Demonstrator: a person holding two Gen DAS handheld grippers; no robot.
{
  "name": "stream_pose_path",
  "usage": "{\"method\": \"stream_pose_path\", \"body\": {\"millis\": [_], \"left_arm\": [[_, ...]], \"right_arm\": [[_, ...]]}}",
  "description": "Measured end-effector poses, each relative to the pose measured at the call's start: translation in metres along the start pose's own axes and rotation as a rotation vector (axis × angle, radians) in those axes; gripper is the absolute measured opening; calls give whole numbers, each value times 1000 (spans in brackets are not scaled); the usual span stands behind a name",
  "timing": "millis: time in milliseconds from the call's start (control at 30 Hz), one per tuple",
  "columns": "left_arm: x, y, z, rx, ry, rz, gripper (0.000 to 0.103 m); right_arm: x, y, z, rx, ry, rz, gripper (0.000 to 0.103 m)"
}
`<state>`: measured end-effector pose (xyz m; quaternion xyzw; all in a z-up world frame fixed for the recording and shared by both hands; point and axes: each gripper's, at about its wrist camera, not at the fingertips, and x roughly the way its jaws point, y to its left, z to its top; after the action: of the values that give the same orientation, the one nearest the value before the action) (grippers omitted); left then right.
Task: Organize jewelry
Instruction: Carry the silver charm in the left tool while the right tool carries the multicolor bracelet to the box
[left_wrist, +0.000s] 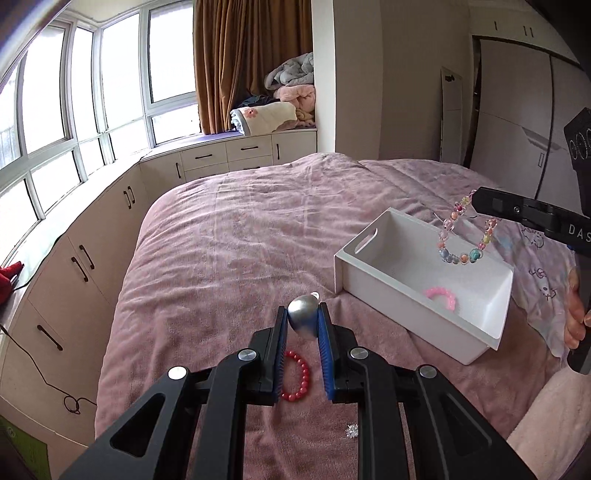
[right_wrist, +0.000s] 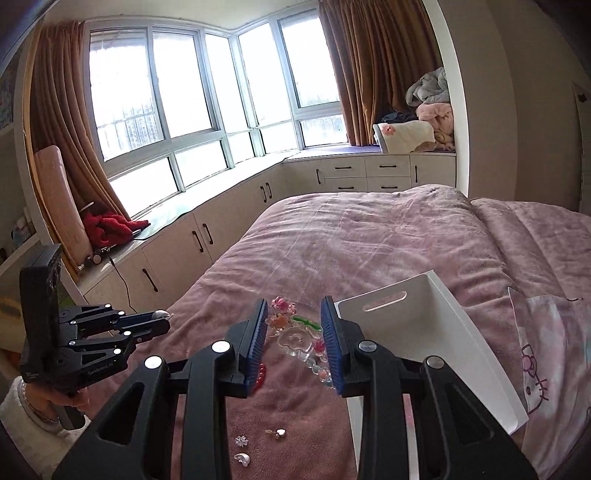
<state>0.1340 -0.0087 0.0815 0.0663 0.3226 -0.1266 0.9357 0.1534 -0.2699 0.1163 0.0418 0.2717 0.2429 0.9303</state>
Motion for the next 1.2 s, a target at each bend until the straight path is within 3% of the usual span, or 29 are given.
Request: {"method": "stream_pose_path", "body": {"millis": [200, 433, 567, 867, 1200], "left_arm": [[7, -43, 40, 63, -53, -44, 21], [38, -92, 74, 81, -38, -114, 21], [57, -118, 88, 108, -32, -109, 21], [119, -165, 105, 159, 67, -116, 21], [186, -169, 96, 136, 198, -92, 21]], "right_arm": [[-30, -32, 11, 6, -36, -79, 30], [-51, -74, 10, 45, -38, -143, 30], [-53, -92, 1, 61, -12, -158, 30], [-35, -118, -24, 121, 42, -169, 30], [-3, -141, -49, 176, 116, -169, 30]]}}
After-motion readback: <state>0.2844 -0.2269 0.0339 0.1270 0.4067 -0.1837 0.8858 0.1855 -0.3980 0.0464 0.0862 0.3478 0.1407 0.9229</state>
